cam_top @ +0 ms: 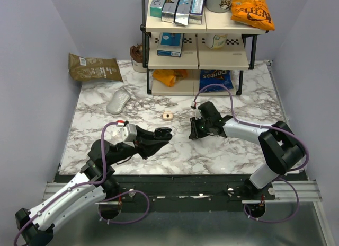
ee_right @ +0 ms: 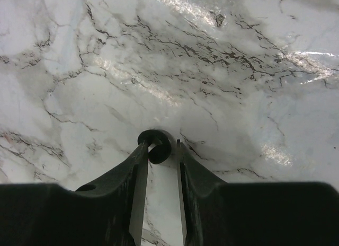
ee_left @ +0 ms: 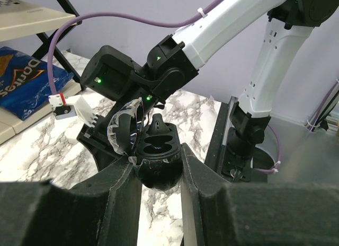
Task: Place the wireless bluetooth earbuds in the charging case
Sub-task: Pick up the earbud from the center of the board.
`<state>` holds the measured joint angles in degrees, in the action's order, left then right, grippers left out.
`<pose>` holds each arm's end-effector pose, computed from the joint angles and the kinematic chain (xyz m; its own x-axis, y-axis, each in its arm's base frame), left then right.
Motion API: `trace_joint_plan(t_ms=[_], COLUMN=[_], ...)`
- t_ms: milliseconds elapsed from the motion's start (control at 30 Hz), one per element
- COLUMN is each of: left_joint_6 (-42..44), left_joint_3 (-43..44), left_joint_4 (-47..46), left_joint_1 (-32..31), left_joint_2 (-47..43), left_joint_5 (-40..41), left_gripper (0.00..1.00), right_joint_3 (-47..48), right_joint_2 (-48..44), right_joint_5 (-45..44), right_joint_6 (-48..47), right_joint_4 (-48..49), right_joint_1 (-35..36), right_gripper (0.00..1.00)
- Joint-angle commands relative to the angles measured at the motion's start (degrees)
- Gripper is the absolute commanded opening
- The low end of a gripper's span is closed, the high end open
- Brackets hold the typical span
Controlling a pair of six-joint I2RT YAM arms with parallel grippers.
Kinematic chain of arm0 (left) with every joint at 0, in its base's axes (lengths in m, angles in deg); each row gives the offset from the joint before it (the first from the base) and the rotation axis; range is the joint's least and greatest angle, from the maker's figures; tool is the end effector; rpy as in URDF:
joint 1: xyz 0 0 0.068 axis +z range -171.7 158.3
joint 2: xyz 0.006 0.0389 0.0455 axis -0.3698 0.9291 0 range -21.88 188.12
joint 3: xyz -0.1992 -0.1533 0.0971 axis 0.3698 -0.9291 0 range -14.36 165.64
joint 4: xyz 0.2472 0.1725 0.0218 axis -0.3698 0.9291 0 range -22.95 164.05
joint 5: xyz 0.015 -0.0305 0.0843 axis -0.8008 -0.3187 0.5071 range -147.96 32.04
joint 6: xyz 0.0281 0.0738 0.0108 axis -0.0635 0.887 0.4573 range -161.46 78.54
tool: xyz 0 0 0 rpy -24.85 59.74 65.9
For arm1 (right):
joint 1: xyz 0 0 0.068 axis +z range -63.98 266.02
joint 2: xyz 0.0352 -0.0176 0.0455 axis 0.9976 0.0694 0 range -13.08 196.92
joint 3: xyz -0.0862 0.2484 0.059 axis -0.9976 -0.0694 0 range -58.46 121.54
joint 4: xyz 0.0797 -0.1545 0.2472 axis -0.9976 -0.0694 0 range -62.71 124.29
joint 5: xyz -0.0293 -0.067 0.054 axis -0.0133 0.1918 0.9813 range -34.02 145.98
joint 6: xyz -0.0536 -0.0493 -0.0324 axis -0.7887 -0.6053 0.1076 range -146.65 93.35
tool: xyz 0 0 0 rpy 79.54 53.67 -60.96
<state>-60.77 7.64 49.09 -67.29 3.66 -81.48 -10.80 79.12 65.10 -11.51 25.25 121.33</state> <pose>0.1266 -0.1682 0.3020 -0.1415 -0.2888 -0.9469 0.9310 0.2862 -0.2265 0.2888 0.2179 0.1005 -0.8030 -0.2528 -0.5397 -0.4535 0.8468 0.2781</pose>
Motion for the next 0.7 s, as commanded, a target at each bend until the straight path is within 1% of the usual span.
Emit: trace_joint_plan(t_ms=[0,167,267,300,367,400,467,500,533,567,667], left_joint_6=[0.15,0.15,0.15,0.06,0.06,0.06,0.06,-0.02,-0.03,-0.03,-0.03], left_joint_3=[0.24,0.24,0.15,0.15,0.15,0.15,0.15,0.15,0.15,0.15,0.06], left_joint_4=[-1.38,-1.47,-1.38,-1.38,-1.38,-1.38,-1.38,-1.29,-1.29,-1.21,-1.29], left_joint_1=[-0.38,-0.38,-0.47,-0.47,-0.47,-0.47,-0.56,-0.56,-0.56,-0.56,-0.73], left_joint_2=[0.04,0.04,0.04,0.04,0.04,0.04,0.04,-0.05,-0.14,-0.05,-0.23], left_joint_5=[0.85,0.77,0.77,0.85,0.85,0.85,0.94,0.94,0.94,0.94,1.2], left_gripper=[0.0,0.0,0.0,0.0,0.0,0.0,0.0,0.0,0.0,0.0,0.0], right_joint_3=[-1.34,-1.52,-1.96,-2.22,-2.31,-2.39,-2.4,-2.57,-2.83,-3.01,-2.92], right_joint_2=[0.61,1.14,1.31,1.31,0.96,0.79,-0.09,-0.7,-2.45,-3.42,-7.89], right_joint_5=[1.42,1.86,2.12,2.12,2.3,2.21,1.86,1.69,1.51,1.34,1.07], right_joint_6=[0.16,0.24,0.42,0.33,0.51,0.51,0.68,0.86,1.03,1.3,1.56], right_joint_4=[0.78,1.13,1.48,1.65,1.83,2.0,2.01,2.09,2.27,2.36,2.18], right_joint_1=[0.37,0.46,0.37,0.37,0.37,0.37,0.37,0.37,0.46,0.37,0.37], right_gripper=[0.36,0.32,0.27,0.22,0.18,0.14,0.09,0.05,0.02,0.01,0.01])
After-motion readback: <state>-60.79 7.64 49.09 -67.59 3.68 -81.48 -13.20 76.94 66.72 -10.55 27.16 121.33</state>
